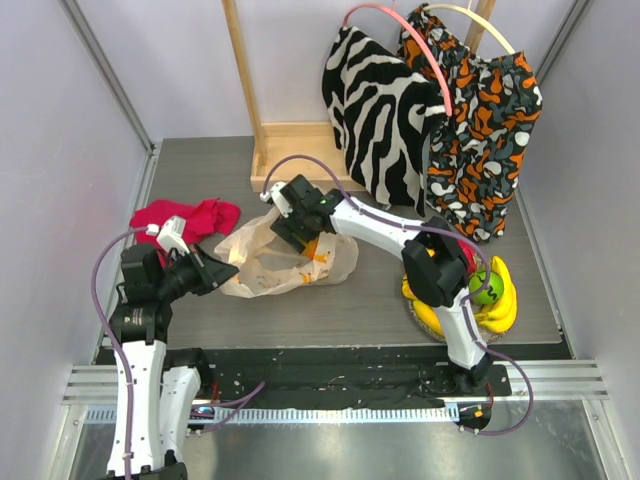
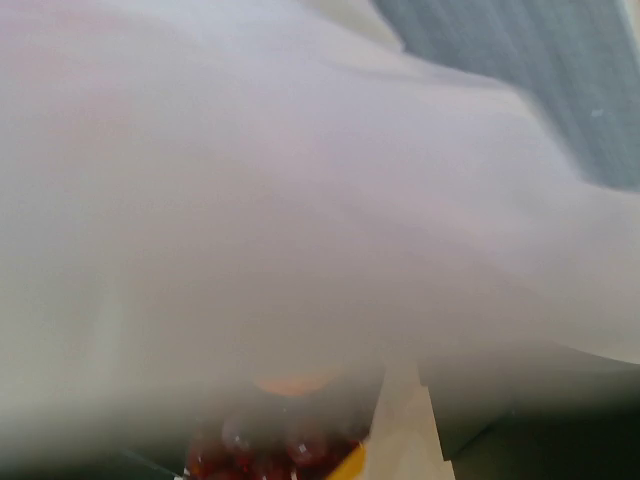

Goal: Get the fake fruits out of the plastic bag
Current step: Take out the fake fruit from the plastic bag.

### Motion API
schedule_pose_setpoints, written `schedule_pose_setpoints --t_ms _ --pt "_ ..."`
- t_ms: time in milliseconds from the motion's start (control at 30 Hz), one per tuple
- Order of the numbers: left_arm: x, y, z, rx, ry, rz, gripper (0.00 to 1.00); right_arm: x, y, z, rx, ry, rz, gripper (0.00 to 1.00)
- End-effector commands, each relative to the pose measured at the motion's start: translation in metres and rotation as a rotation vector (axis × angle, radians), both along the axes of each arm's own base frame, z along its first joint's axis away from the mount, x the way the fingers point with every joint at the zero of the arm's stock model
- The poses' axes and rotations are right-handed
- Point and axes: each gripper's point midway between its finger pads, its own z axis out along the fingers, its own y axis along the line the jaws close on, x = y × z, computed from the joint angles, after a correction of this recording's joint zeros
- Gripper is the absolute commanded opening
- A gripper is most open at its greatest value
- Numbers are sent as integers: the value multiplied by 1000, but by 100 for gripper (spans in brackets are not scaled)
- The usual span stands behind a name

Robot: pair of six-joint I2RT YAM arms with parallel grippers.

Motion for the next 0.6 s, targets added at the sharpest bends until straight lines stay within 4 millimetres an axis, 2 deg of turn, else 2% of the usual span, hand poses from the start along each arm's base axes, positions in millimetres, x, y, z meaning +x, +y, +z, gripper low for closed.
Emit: schedule_pose_setpoints --t_ms 0,100,167,267,367,400,433,500,533,567 --pt "4 -1 8 -11 -41 -10 0 -1 10 -8 15 27 -16 81" --pt "4 -2 7 -12 -42 -11 0 0 6 -19 -12 35 -28 78" --pt "5 -1 6 -14 -38 -7 0 -1 6 -23 -20 43 -21 68" --pt "9 -1 8 -18 -45 -4 0 0 8 -10 -8 28 -9 56" --pt "17 0 11 -24 -55 4 0 -5 20 39 79 6 47 39" --pt "20 0 13 -24 -70 3 0 -16 34 73 181 18 113 36" --pt "23 1 14 -29 -69 6 0 -22 38 92 226 18 136 33" --pt "30 1 15 -32 -74 5 0 -42 50 127 331 56 221 31" --pt "32 0 16 -31 -77 1 0 -52 49 153 382 48 253 31" --pt "34 1 16 -30 -79 6 0 -61 51 166 421 60 283 30"
